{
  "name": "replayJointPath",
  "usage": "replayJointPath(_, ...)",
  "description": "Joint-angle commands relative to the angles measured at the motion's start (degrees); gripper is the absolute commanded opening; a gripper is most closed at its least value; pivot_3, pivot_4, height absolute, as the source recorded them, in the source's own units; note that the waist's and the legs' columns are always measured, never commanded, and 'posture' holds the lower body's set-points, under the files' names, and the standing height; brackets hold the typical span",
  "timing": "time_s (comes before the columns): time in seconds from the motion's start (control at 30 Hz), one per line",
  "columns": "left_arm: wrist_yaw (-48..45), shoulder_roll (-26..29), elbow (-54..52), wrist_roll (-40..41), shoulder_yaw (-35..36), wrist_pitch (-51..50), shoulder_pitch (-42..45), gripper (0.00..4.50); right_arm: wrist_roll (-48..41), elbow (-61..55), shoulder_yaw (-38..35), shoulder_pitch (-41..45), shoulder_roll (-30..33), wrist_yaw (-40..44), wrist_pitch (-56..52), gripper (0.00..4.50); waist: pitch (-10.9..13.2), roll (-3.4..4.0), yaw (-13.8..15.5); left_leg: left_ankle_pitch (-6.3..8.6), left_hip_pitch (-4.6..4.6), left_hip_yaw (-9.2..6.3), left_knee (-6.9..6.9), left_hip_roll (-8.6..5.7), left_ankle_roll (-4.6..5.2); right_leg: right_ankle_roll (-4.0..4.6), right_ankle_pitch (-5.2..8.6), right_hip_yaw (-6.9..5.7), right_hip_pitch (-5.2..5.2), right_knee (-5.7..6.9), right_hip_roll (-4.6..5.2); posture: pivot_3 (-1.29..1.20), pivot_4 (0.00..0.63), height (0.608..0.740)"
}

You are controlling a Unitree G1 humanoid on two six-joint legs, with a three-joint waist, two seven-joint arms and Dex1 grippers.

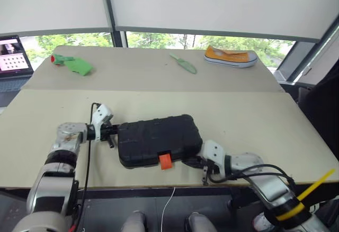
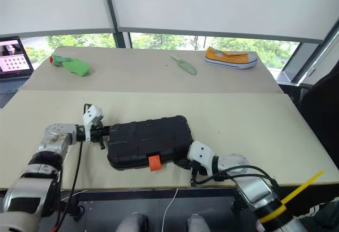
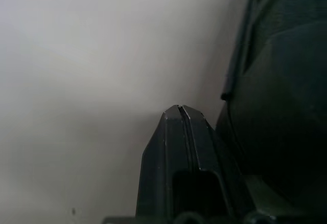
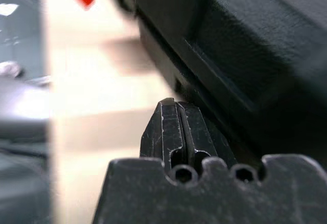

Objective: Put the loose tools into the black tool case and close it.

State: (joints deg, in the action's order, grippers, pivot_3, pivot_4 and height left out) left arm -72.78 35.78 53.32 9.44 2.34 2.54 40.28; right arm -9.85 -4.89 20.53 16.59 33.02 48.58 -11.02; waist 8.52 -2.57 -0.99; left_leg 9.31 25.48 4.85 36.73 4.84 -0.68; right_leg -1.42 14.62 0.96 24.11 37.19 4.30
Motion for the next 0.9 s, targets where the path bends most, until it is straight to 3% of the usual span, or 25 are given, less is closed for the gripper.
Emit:
replayJointPath(0.03,-0.8,0.4,-11.9,5.2,3.3,-4.8,-6.8,0.04,3.4,8.4,-3.9,5.8,-2.2,-3.5,5.7,0.0,0.0,0.01,-0.1,0.0,0.0,0.0,0.0,0.0,0.0,-0.01,-0.02,0.0,0.0,0.02,0.0,0.0,0.15,0.74)
replayJointPath(0.23,1.4,5.1,-22.2,12.0,10.7,-15.0,-14.5,0.04,3.8,18.8,-6.7,11.2,-5.8,-3.1,13.1,0.0,0.0,0.02,0.3,-0.01,0.02,0.0,0.0,0.01,-0.01,0.0,-0.03,0.0,0.04,0.06,-0.01,0.0,0.15,0.74)
replayJointPath(0.37,-5.7,9.4,-32.2,18.8,11.2,-24.8,-15.5,0.04,0.4,16.5,-9.2,7.5,-4.3,1.2,14.0,0.0,0.0,0.03,0.5,-0.01,0.06,0.0,-0.02,0.0,-0.01,-0.01,-0.02,-0.03,0.04,0.04,0.02,0.0,0.15,0.74)
replayJointPath(0.43,-5.8,9.1,-38.0,20.1,8.6,-28.3,-13.8,0.04,-3.1,11.7,-11.0,3.2,-2.9,3.9,11.6,0.0,0.0,0.03,1.2,-0.01,0.06,0.0,-0.02,-0.03,-0.02,-0.02,-0.01,-0.05,-0.02,0.01,0.08,0.0,0.15,0.74)
replayJointPath(0.57,-1.5,2.9,-43.9,19.7,3.0,-30.6,-8.2,0.04,-6.4,4.2,-14.4,-3.7,-2.0,3.6,10.1,0.0,0.0,0.03,2.0,-0.01,0.04,0.0,0.05,-0.09,-0.01,-0.08,0.0,-0.02,-0.11,-0.01,0.1,0.0,0.15,0.74)
replayJointPath(0.73,6.8,-5.8,-40.5,8.4,-10.3,-30.3,-2.6,0.04,-10.2,-6.8,-16.0,-8.3,-3.8,1.0,7.0,0.0,0.0,0.05,1.3,-0.06,-0.01,-0.03,0.14,-0.09,0.02,-0.16,-0.1,0.08,-0.15,0.01,0.0,0.0,0.15,0.74)
replayJointPath(0.9,8.2,-6.2,-36.1,-2.4,-21.8,-27.1,-4.5,0.04,-5.5,-8.9,-10.9,-7.7,-5.1,-0.1,6.0,0.0,-0.3,0.41,0.5,-0.05,-0.33,-0.12,0.04,-0.05,0.03,-0.11,-0.06,0.23,-0.4,-0.02,-0.19,0.0,0.15,0.74)
